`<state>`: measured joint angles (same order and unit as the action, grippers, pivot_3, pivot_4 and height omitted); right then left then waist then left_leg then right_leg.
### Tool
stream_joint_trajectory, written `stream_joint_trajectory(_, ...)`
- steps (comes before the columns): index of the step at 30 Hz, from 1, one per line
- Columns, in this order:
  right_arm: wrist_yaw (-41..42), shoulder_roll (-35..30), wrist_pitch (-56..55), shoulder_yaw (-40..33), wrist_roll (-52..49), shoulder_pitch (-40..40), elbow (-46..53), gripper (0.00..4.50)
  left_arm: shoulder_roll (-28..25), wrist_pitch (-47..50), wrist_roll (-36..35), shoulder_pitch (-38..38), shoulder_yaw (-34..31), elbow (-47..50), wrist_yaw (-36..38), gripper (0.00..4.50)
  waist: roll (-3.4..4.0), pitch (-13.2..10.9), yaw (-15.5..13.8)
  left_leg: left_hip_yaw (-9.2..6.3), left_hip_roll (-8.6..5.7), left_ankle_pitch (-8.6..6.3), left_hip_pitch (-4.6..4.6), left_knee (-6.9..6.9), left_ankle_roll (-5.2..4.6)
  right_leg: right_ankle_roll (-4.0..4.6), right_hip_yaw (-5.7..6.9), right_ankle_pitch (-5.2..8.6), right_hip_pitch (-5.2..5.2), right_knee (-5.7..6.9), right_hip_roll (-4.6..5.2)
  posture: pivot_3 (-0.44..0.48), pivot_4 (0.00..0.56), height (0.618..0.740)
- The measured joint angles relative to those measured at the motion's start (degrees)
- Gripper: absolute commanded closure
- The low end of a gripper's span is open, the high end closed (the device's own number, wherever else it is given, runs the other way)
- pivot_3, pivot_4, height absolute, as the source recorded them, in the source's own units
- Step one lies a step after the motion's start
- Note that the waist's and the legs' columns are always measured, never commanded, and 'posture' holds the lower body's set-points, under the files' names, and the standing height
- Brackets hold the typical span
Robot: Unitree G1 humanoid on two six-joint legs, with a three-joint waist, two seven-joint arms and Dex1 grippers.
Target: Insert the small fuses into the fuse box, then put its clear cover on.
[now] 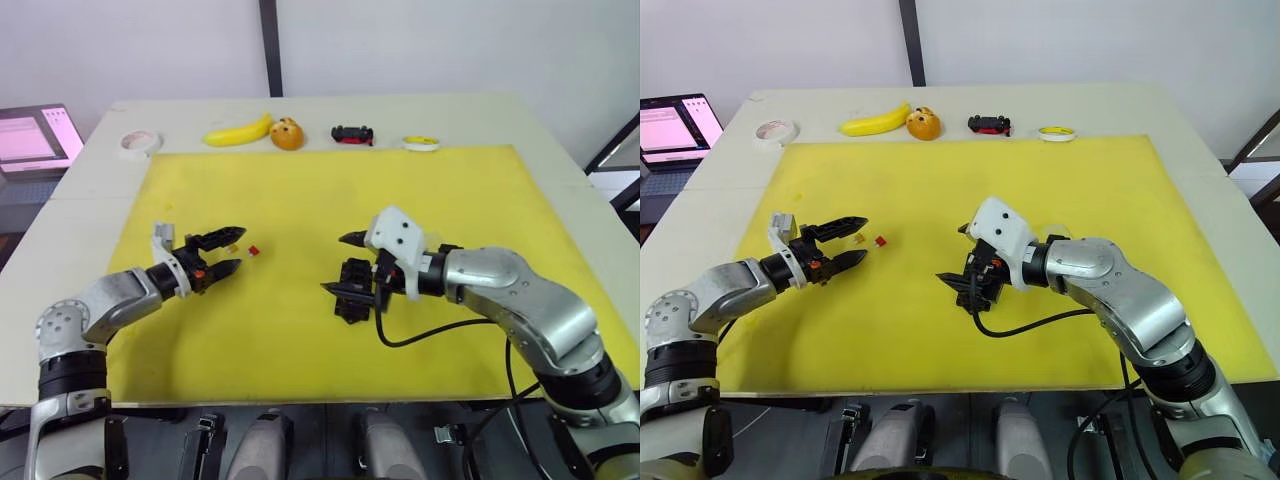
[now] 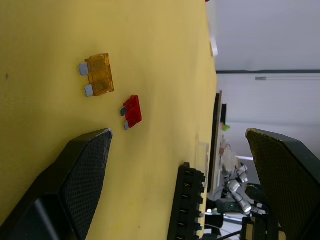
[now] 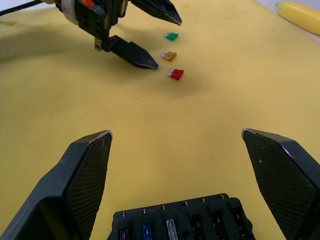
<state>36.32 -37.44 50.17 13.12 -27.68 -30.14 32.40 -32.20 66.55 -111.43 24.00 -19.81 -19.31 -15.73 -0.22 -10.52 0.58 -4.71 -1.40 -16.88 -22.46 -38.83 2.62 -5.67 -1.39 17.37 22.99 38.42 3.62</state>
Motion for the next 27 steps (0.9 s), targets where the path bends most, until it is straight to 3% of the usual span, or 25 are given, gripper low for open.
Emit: stream_joint_trajectory(27, -2.15, 0.45, 2.02, -0.63, 0.5, 1.23, 0.28, 0.09, 7.63, -0.04, 9.57, 5.5, -0.56, -2.54, 0.4, 0.0, -0.02, 0.03, -1.44, -0.11, -0.2, 0.04, 0.01, -0.02, 0.05, -0.03, 0.04, -0.02, -0.18, -0.12, 0.13, 0.0, 0.15, 0.74)
